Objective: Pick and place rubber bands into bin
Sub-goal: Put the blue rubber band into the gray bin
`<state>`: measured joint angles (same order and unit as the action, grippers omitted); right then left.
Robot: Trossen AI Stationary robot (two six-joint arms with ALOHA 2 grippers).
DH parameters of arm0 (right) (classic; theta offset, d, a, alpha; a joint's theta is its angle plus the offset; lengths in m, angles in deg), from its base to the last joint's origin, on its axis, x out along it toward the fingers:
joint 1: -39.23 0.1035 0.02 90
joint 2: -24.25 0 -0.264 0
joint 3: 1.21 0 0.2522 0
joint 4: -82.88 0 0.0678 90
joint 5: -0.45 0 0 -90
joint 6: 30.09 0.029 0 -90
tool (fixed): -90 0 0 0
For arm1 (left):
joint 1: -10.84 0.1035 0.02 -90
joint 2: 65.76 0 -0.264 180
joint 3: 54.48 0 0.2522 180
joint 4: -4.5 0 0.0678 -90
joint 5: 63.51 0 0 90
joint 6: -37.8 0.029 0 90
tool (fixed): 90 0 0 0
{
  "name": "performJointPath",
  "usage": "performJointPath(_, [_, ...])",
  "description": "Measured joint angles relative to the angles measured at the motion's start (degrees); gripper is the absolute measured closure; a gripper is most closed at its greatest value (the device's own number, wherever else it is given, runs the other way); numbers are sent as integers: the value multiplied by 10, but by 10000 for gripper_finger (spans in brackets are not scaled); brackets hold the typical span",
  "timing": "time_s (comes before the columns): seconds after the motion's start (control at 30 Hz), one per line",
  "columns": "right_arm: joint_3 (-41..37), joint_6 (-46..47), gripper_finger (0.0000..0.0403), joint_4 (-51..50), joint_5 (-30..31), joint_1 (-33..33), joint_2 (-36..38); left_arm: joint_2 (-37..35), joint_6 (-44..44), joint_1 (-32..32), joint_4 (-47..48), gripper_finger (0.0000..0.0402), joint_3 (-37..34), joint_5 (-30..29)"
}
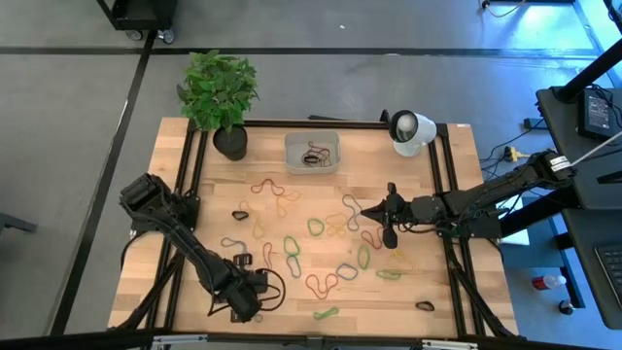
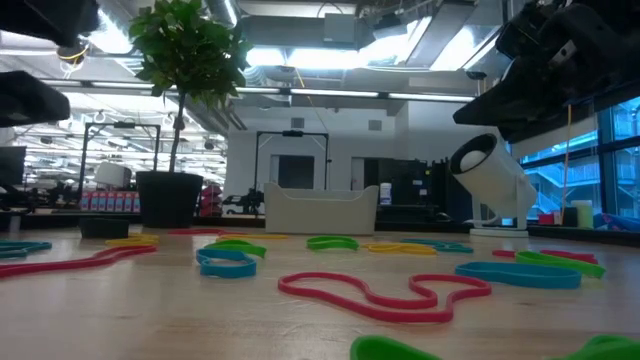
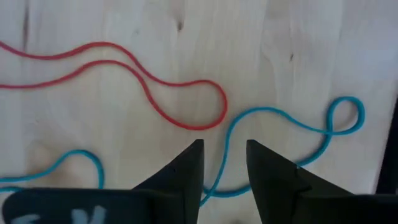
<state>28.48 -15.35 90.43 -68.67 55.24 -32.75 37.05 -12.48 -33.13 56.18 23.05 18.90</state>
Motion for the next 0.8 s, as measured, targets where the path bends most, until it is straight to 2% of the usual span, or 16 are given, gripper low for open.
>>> performJointPath(0.2, [0, 0, 397, -1, 0, 0, 0, 2, 0, -12, -11, 288, -7, -4])
performJointPath(0.5, [0, 0, 397, -1, 0, 0, 0, 48, 19, -14, -12, 292, -4, 6])
performJointPath(0.6, [0, 0, 397, -1, 0, 0, 0, 49, 16, -14, -9, 317, -4, 7])
performJointPath(0.73, [0, 0, 397, -1, 0, 0, 0, 50, 15, -13, -4, 388, -2, 6])
performJointPath(0.8, [0, 0, 397, -1, 0, 0, 0, 52, 15, -13, -3, 395, 2, 6])
